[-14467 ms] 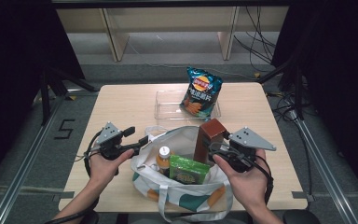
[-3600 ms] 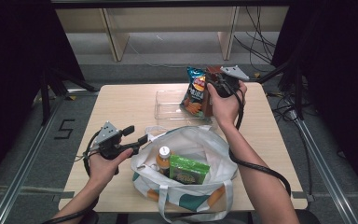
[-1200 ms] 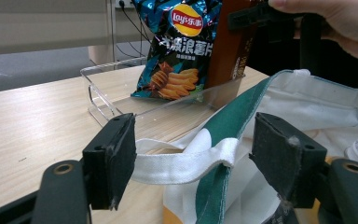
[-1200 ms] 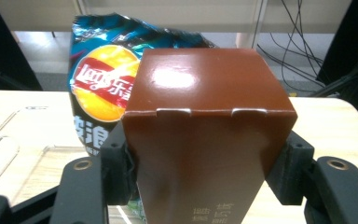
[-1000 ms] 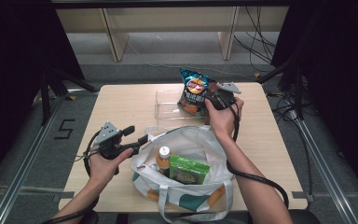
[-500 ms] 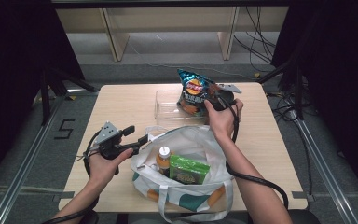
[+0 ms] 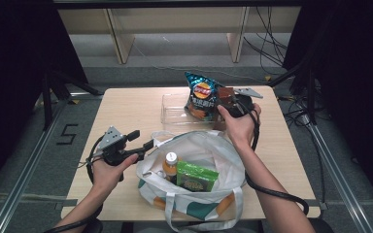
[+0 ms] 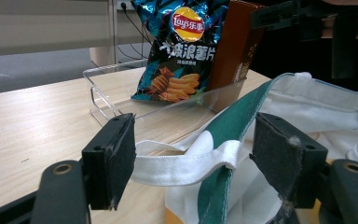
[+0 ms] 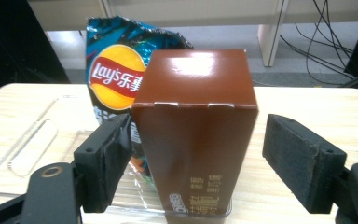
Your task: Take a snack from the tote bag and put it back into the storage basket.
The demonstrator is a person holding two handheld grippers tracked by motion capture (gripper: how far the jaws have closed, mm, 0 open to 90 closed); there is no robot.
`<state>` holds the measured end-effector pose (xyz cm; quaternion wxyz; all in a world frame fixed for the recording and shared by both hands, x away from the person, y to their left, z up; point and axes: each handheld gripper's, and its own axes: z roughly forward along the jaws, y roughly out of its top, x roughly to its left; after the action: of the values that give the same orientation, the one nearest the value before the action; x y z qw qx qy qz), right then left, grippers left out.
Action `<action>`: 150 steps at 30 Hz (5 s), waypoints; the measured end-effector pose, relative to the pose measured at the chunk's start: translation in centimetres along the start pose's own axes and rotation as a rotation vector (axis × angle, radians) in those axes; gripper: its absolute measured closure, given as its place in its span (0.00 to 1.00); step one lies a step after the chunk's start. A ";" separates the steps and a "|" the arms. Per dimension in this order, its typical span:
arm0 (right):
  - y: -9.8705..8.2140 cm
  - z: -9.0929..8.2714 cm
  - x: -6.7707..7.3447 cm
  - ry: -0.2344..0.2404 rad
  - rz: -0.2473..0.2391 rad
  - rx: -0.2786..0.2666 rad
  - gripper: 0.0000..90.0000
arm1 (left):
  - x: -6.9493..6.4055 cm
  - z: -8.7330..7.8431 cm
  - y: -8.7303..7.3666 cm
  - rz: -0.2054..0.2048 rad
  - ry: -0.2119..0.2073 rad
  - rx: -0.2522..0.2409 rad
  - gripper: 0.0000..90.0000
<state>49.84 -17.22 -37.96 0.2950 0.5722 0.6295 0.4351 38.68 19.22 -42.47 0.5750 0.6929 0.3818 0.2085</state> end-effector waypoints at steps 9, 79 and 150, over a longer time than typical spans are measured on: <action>-0.1 -2.1 0.0 0.057 -0.006 0.019 0.30 | 0.1 0.1 0.0 -0.002 -0.006 -0.009 0.33; -7.0 -11.7 0.6 0.629 -0.295 0.199 0.71 | -0.2 -0.1 0.0 0.001 -0.004 -0.009 0.32; -8.4 -13.2 1.2 0.743 -0.536 0.251 0.88 | -0.4 0.0 -0.1 0.003 0.001 0.001 0.32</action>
<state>34.24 -18.51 -39.29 0.0805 0.2267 0.8654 0.4395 38.38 18.93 -42.48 0.5740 0.6937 0.3812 0.2097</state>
